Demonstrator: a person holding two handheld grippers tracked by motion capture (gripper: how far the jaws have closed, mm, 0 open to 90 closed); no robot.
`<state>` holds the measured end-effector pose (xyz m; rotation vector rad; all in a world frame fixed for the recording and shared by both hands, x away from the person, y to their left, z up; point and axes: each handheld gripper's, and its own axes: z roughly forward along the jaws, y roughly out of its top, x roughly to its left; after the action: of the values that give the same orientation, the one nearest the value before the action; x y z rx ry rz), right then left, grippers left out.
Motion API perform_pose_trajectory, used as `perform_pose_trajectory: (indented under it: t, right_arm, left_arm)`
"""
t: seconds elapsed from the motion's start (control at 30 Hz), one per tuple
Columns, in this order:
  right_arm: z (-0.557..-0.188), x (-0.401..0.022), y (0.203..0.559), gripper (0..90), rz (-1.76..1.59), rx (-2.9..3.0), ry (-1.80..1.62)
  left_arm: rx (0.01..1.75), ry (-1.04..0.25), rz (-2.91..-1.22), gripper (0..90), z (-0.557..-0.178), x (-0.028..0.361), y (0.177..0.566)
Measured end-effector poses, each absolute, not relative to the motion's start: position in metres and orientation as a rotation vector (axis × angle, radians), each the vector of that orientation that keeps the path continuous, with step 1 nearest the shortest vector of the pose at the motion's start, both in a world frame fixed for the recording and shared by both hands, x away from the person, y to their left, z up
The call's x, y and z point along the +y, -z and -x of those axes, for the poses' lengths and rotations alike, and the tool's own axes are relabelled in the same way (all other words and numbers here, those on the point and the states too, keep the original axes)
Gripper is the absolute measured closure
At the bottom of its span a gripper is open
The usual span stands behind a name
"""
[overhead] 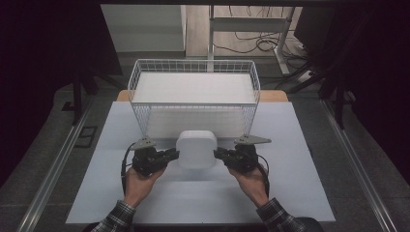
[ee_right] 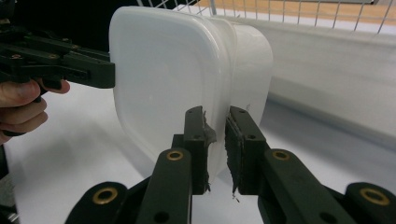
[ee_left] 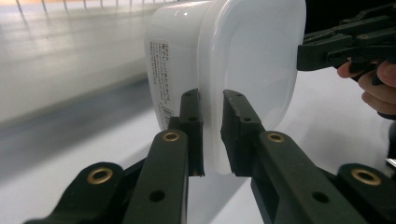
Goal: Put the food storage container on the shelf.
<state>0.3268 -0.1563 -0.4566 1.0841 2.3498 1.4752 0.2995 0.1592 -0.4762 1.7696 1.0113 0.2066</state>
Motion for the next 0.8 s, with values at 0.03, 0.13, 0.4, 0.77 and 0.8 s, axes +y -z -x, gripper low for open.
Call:
perform_pose_trajectory:
  t: [0.03,0.13,0.4,0.77,0.8]
  right_arm:
    - [-0.33,-0.156,0.456,78.2,-1.085,2.346,-1.477]
    - [-0.338,-0.154,0.453,78.2,-1.086,2.333,-1.48]
    - [-0.364,-0.15,0.449,78.0,-1.092,2.31,-1.476]
    - [-0.396,-0.145,0.457,77.5,-1.133,2.3,-1.438]
    - [-0.399,-0.144,0.459,77.5,-1.133,2.3,-1.432]
  left_arm:
    - [1.015,-0.207,-1.767,79.4,-0.302,0.159,0.475]
    - [1.023,-0.212,-1.757,79.4,-0.31,0.16,0.473]
    - [1.05,-0.233,-1.74,79.2,-0.335,0.159,0.47]
    - [1.105,-0.218,-1.735,78.9,-0.365,0.158,0.481]
    - [1.11,-0.215,-1.734,78.8,-0.366,0.157,0.482]
